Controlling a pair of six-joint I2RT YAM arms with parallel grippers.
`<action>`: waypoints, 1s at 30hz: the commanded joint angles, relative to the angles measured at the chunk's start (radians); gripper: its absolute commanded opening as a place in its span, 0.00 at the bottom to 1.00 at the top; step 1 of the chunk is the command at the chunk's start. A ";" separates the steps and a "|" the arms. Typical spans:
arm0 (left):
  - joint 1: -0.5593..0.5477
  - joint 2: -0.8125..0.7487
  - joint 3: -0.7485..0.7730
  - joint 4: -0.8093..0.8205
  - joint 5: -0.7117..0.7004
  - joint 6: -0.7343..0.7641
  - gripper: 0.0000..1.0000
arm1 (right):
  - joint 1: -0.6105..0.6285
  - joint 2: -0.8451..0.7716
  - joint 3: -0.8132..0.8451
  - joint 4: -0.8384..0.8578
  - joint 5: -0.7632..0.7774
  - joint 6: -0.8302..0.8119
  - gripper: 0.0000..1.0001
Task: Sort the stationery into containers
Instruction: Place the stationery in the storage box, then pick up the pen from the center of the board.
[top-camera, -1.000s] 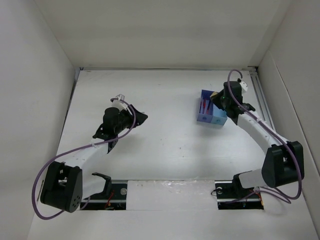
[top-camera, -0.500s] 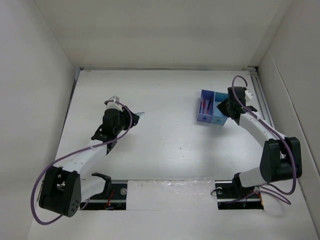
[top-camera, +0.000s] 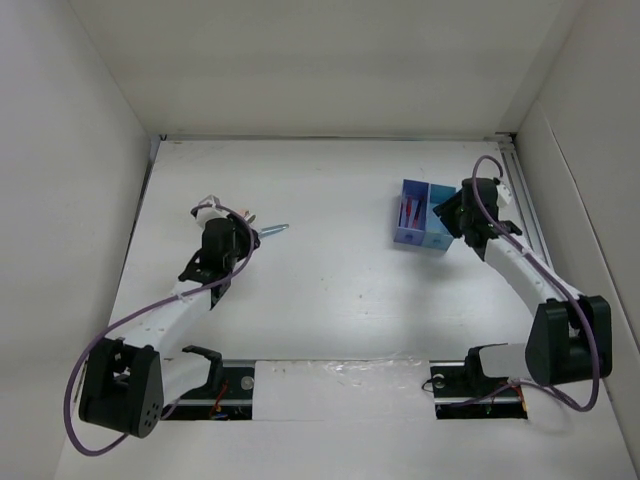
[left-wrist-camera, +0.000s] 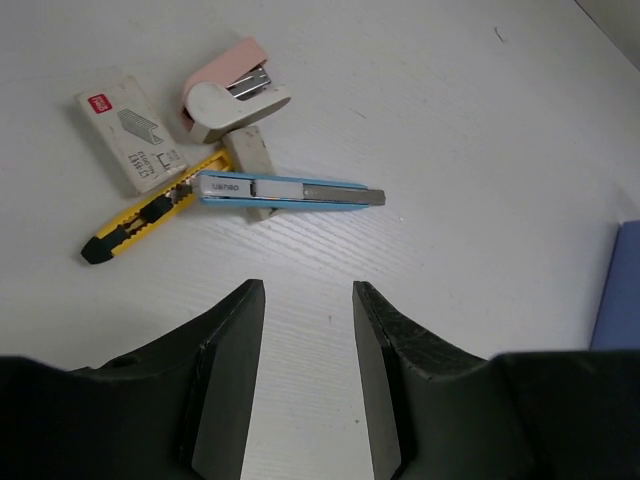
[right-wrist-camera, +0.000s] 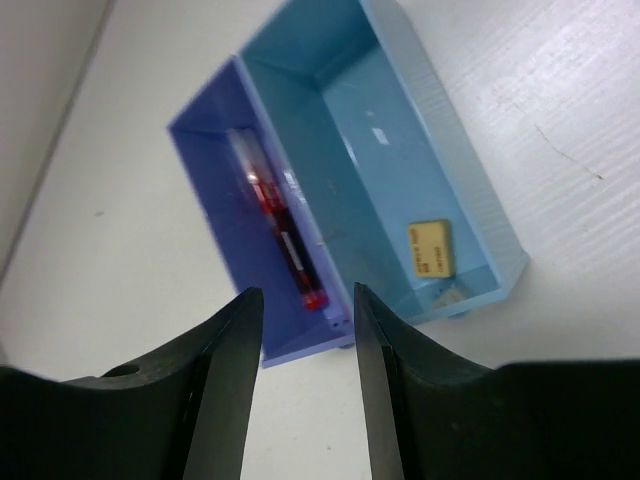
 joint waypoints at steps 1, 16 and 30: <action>0.004 0.011 0.026 -0.023 -0.093 -0.013 0.37 | 0.026 -0.092 -0.028 0.076 -0.007 0.019 0.47; 0.004 0.232 0.069 0.081 -0.089 -0.131 0.32 | 0.183 -0.067 -0.026 0.143 -0.103 -0.041 0.23; 0.004 0.316 0.030 0.210 -0.100 -0.298 0.38 | 0.223 -0.057 -0.005 0.143 -0.200 -0.079 0.43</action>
